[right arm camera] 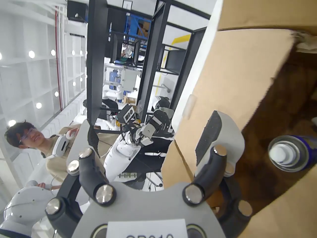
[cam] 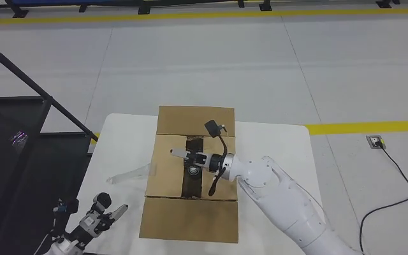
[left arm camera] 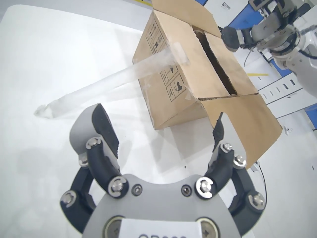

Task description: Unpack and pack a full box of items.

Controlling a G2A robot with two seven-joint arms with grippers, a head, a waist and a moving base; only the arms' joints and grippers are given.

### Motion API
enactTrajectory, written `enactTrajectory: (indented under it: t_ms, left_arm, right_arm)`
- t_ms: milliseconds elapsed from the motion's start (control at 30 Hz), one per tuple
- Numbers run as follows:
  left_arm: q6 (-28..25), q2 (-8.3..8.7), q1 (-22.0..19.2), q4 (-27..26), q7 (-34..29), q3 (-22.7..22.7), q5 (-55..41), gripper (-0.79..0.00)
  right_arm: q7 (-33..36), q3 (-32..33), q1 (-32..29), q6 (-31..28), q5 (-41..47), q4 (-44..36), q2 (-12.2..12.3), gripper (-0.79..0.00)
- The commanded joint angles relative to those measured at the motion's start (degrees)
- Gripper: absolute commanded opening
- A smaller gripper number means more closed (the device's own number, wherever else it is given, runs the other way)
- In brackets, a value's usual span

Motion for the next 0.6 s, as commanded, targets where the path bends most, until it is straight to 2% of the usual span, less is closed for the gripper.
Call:
enactTrajectory:
  t_ms: [0, 100, 233, 567]
  left_arm:
    - [1.4, -0.08, -0.8, 0.3, -0.7, 0.3, -2.7, 0.0]
    - [2.1, -0.05, -1.6, 0.7, -2.6, 0.3, -5.7, 0.0]
    - [2.4, -0.05, -1.9, 1.4, -3.6, -0.1, -8.4, 0.0]
    - [2.2, -0.06, -1.9, 1.7, -5.1, 0.0, -8.8, 0.0]
  right_arm:
    - [-3.9, -0.2, 0.1, 4.4, -2.4, 0.4, -0.2, 0.0]
    - [-5.8, -0.1, 0.5, 6.4, -2.6, 2.5, -0.7, 0.0]
    - [-4.2, -0.8, 2.4, 6.6, -0.9, 7.0, -1.7, 0.0]
    - [2.8, -4.1, 8.5, -4.1, 5.5, 21.0, -5.8, 0.0]
